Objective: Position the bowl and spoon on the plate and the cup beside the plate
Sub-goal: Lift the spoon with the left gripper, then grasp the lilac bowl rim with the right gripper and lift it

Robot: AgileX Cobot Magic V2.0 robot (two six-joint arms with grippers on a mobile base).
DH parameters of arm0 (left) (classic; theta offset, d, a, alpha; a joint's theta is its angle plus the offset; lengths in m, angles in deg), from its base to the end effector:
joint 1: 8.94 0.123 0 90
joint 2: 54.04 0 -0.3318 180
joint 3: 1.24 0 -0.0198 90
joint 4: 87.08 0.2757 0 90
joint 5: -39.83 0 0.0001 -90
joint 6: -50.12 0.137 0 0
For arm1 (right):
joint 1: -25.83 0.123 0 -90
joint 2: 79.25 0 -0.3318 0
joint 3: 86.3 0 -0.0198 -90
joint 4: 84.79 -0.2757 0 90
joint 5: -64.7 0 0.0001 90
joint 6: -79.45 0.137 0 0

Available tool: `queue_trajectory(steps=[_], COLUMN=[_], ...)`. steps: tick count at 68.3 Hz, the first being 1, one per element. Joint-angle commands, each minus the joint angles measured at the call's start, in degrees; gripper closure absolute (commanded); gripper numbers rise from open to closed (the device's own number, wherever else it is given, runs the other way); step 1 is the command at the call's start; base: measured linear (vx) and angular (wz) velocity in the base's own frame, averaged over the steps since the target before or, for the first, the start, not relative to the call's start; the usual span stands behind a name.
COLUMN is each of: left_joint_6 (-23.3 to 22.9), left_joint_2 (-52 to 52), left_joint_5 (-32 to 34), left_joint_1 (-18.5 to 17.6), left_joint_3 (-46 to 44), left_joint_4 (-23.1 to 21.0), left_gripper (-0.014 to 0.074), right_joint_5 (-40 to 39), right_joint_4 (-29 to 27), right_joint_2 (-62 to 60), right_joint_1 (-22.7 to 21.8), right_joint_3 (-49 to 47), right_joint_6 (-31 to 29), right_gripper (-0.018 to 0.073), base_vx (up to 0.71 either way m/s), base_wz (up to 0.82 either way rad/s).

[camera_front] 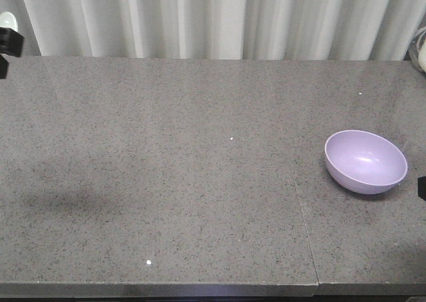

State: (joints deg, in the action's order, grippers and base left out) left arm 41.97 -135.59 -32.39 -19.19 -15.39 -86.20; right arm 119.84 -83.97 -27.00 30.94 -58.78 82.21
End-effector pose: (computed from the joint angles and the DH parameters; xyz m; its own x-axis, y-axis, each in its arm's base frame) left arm 0.2826 -0.0491 0.4710 -0.7656 -0.0009 -0.6433 0.0642 0.9949 -0.0778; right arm 0.1611 0.0128 0.3570 -0.7058 -0.0230 -0.7080 -0.0526 0.9984 0.0200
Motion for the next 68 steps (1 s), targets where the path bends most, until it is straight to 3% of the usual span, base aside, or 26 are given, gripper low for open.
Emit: queue_trajectory(steps=[1,20,35,52,61,68], left_joint_6=[-0.2,-0.2,-0.2,-0.2,-0.2,-0.2], left_joint_2=[3.2,4.3,4.3,4.3,4.3,4.3], left_joint_5=[2.1,2.1,1.9,1.8,1.7,1.7], left_joint_1=[-0.3,-0.3,-0.3,-0.3,-0.3,-0.3], left_joint_3=[-1.5,-1.5,-1.5,-1.5,-1.5,-1.5], left_joint_4=[-0.2,-0.2,-0.2,-0.2,-0.2,-0.2], left_gripper=[0.0604,0.0604,0.0603,0.0604,0.0604,0.0604], right_joint_5=[-3.3,-4.2,-6.6,-9.2,-9.9,-10.0], right_joint_4=[0.0,-2.1,6.4,9.8,8.6,3.9], right_joint_2=[0.1,0.6,5.3,14.5,20.4,25.1], right_joint_1=[-0.2,-0.2,-0.2,-0.5,-4.7,-9.4], right_joint_3=[-1.8,-1.8,-1.9,-5.6,-9.9,-12.5], right_joint_6=[-0.4,0.4,8.1,8.7,7.5,2.0], right_gripper=[-0.0010,-0.0010,-0.0010,-0.0010,-0.0010,-0.0010], base_vx=[0.00,0.00,0.00,0.00,0.00,0.00], base_wz=[0.00,0.00,0.00,0.00,0.00,0.00])
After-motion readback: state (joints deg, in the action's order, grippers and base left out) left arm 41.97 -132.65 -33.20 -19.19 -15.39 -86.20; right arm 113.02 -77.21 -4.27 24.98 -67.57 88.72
